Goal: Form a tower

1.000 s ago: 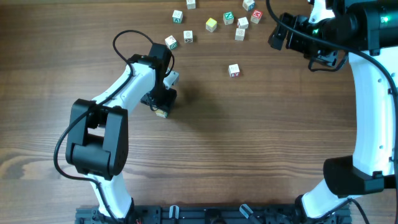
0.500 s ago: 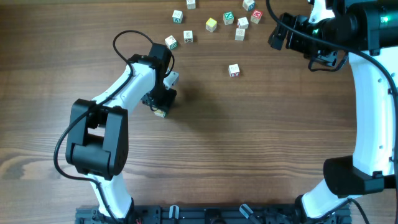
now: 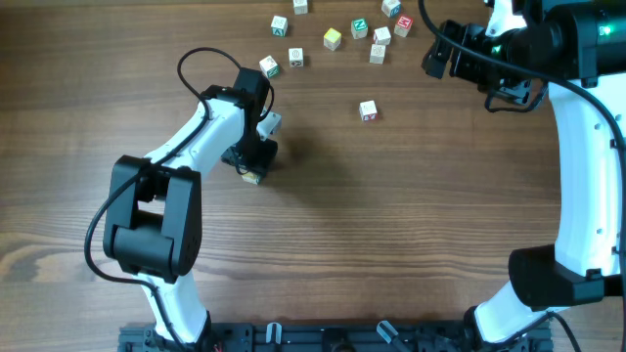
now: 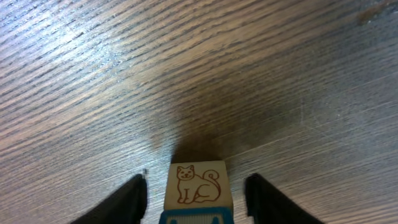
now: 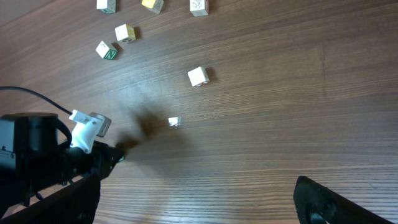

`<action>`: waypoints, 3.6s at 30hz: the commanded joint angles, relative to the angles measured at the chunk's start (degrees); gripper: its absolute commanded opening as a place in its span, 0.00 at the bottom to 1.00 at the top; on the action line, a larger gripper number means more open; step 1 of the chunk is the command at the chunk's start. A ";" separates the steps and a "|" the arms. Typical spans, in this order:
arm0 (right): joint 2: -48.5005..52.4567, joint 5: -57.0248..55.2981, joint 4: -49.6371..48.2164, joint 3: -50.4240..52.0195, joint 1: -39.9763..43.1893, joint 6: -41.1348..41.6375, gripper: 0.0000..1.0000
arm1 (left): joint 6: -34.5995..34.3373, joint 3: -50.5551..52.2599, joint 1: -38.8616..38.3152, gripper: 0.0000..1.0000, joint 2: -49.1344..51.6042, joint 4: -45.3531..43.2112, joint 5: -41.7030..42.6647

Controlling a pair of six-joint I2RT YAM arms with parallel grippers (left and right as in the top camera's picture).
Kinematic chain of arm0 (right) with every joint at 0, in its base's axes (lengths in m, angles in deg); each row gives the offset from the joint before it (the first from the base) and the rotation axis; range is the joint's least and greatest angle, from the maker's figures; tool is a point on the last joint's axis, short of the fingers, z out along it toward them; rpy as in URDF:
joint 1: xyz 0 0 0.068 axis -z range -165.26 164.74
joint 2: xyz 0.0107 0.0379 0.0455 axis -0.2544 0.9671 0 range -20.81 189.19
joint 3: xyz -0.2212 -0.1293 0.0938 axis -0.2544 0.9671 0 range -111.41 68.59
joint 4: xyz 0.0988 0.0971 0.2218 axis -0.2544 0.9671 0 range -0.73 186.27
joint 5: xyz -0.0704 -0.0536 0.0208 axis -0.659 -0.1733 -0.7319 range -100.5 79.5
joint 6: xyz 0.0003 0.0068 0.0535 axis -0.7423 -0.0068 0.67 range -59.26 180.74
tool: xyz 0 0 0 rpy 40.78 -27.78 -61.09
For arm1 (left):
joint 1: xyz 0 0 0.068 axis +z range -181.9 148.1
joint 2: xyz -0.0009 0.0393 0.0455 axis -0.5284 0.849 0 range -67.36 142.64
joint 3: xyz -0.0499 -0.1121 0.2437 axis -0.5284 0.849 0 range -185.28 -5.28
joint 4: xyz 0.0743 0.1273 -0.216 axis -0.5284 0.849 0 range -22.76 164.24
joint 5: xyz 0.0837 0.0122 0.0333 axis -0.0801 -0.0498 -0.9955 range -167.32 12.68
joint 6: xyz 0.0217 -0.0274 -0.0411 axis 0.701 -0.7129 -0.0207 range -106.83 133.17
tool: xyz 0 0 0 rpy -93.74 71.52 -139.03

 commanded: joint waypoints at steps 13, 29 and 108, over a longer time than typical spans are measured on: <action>-0.09 -0.81 -0.09 0.09 -0.07 -0.55 1.00 | -0.33 0.09 -0.04 1.00 -0.70 0.94 -0.33; -0.09 -0.79 -0.07 0.09 -0.07 -0.79 1.00 | -0.33 0.17 0.48 0.63 -1.97 3.93 -1.99; -35.67 5.84 -84.11 91.14 -25.79 21.40 0.04 | -39.39 -16.20 0.48 1.00 -63.73 24.85 -34.80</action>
